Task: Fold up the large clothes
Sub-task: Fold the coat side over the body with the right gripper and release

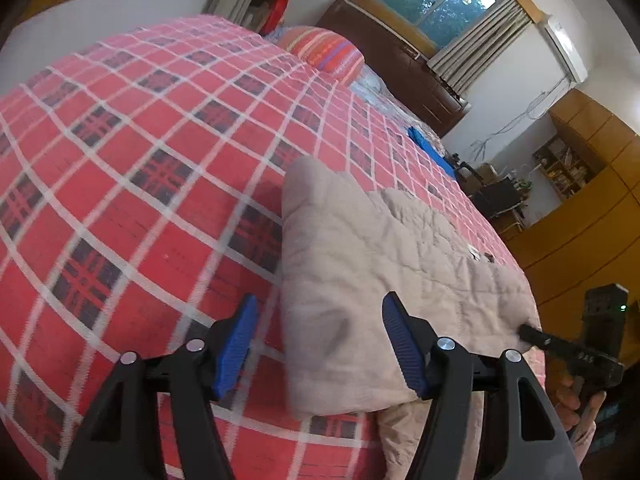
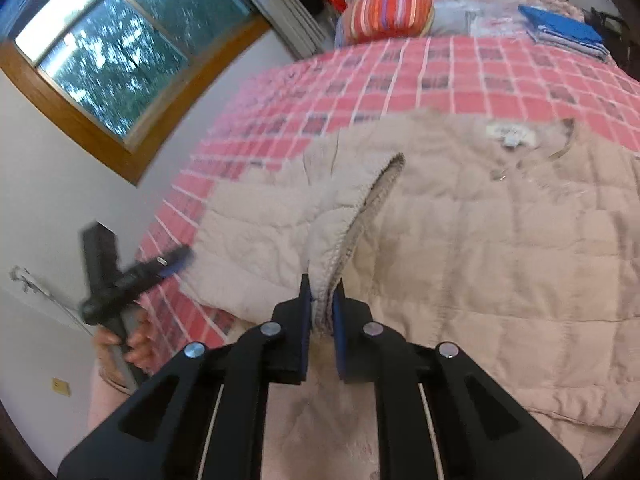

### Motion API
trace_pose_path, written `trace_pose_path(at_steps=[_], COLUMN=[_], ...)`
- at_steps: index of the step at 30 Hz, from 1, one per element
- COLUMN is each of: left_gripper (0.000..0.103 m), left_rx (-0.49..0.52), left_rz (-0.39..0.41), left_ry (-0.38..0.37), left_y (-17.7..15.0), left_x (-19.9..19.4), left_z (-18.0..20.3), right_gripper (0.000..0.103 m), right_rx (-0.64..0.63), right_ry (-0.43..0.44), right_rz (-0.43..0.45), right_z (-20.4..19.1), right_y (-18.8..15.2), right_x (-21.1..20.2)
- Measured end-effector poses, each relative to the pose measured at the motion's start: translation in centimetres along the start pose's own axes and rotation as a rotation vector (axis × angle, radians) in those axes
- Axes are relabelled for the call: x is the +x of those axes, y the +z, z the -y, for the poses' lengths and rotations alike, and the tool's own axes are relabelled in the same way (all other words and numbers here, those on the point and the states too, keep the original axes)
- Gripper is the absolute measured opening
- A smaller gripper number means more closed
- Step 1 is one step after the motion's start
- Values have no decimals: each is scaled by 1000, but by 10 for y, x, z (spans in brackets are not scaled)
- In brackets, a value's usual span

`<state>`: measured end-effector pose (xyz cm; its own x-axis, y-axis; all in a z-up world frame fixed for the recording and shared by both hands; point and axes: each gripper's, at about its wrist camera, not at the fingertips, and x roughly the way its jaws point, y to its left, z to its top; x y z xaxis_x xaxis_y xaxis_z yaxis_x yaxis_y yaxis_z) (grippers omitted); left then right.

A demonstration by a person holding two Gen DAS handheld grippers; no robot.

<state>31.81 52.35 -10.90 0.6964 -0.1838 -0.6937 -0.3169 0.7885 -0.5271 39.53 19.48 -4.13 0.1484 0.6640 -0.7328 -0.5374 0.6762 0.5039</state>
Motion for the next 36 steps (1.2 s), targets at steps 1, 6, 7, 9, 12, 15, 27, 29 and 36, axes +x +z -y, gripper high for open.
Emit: trace_pose_path(at_steps=[1, 6, 7, 9, 12, 15, 27, 29, 36], left_gripper=[65, 65, 65, 65, 65, 64, 24, 16, 8], left_rx=[14, 46, 51, 66, 86, 105, 156, 133, 138], left_rz=[-6, -27, -28, -35, -49, -62, -140, -151, -94], left_ry=[-4, -44, -47, -51, -47, -42, -19, -45, -83], left_y=[-1, -3, -2, -3, -4, -8, -19, -20, -23], left_x=[3, 15, 17, 21, 30, 38, 73, 75, 61], left_z=[5, 28, 33, 42, 52, 61, 81, 80, 89], right_gripper=[9, 9, 9, 9, 8, 8, 8, 8, 8], right_rx=[4, 42, 50, 71, 116, 157, 285, 307, 332], right_ry=[0, -30, -41, -55, -75, -96, -235, -247, -203], right_rz=[16, 94, 108, 129, 160, 182, 66, 35, 93], right_z=[3, 31, 37, 49, 74, 95, 161, 171, 181], right_y=[0, -2, -2, -5, -12, -19, -50, -54, -66], right_x=[-8, -56, -64, -76, -97, -109, -75, -61, -68])
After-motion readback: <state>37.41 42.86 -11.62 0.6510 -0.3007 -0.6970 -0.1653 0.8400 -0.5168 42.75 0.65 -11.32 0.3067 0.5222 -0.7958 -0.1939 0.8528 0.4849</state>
